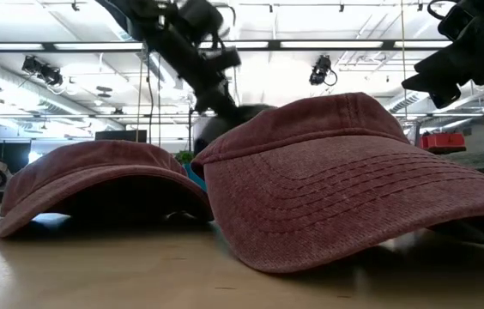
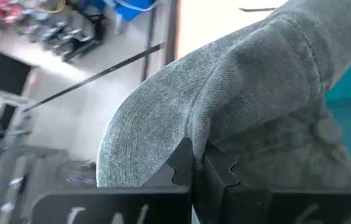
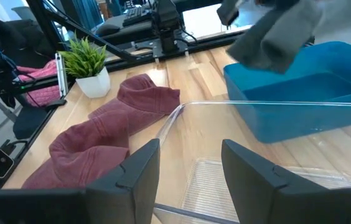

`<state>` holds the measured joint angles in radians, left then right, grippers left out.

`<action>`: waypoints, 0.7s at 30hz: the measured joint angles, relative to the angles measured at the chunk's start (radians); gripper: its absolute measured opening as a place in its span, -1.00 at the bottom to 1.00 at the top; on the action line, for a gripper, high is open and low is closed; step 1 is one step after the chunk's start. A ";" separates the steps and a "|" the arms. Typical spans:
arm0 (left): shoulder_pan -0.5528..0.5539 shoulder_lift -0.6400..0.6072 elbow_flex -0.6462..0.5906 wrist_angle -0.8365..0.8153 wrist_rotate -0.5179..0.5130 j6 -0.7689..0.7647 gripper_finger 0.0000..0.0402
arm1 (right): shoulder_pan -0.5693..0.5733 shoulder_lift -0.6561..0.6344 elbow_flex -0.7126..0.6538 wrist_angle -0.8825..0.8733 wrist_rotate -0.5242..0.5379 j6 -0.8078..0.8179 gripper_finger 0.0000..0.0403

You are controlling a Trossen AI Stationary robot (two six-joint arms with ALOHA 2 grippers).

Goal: Pick & Place hat
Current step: Put the gray cap into the blue bin

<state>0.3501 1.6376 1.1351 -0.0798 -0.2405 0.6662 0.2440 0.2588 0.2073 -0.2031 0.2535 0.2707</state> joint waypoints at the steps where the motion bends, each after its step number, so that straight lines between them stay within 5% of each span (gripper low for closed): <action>1: 0.006 0.022 0.000 0.005 0.009 0.000 -0.95 | 0.000 0.000 0.000 0.000 0.000 0.000 -0.13; 10: 0.066 0.140 0.000 0.023 0.009 -0.052 -0.94 | 0.000 0.000 0.000 0.000 0.114 -0.070 -0.13; 21: 0.108 0.150 0.000 0.027 0.009 -0.058 -0.84 | 0.000 0.000 0.000 0.000 0.113 -0.070 -0.13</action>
<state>0.4582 1.7878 1.1347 -0.0529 -0.2310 0.6083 0.2440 0.2584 0.2073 -0.2031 0.3666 0.2005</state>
